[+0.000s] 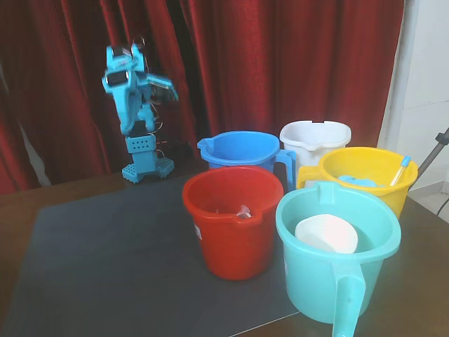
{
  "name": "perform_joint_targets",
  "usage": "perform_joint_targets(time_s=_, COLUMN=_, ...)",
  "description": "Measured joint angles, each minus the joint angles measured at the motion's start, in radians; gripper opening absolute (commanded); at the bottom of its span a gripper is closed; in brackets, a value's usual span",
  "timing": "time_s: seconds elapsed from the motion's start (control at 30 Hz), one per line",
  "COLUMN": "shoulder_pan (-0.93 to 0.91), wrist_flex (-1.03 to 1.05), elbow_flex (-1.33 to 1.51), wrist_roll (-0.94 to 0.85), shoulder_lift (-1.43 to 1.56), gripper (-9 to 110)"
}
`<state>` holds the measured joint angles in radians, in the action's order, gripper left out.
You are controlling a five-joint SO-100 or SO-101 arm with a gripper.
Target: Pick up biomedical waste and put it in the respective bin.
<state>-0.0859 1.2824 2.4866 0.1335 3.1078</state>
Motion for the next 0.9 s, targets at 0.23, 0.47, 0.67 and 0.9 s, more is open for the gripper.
perform_joint_targets(time_s=0.23, shoulder_pan=-0.028, wrist_flex=-0.031, elbow_flex=0.239, wrist_roll=-0.086, shoulder_lift=0.009, gripper=0)
perform_joint_targets(time_s=0.47, shoulder_pan=-0.061, wrist_flex=-0.066, elbow_flex=0.445, wrist_roll=-0.098, shoulder_lift=0.014, gripper=0)
perform_joint_targets(time_s=0.67, shoulder_pan=-0.063, wrist_flex=-0.015, elbow_flex=0.448, wrist_roll=-0.100, shoulder_lift=0.017, gripper=0)
perform_joint_targets(time_s=0.9, shoulder_pan=-0.063, wrist_flex=-0.012, elbow_flex=0.451, wrist_roll=-0.101, shoulder_lift=0.012, gripper=0)
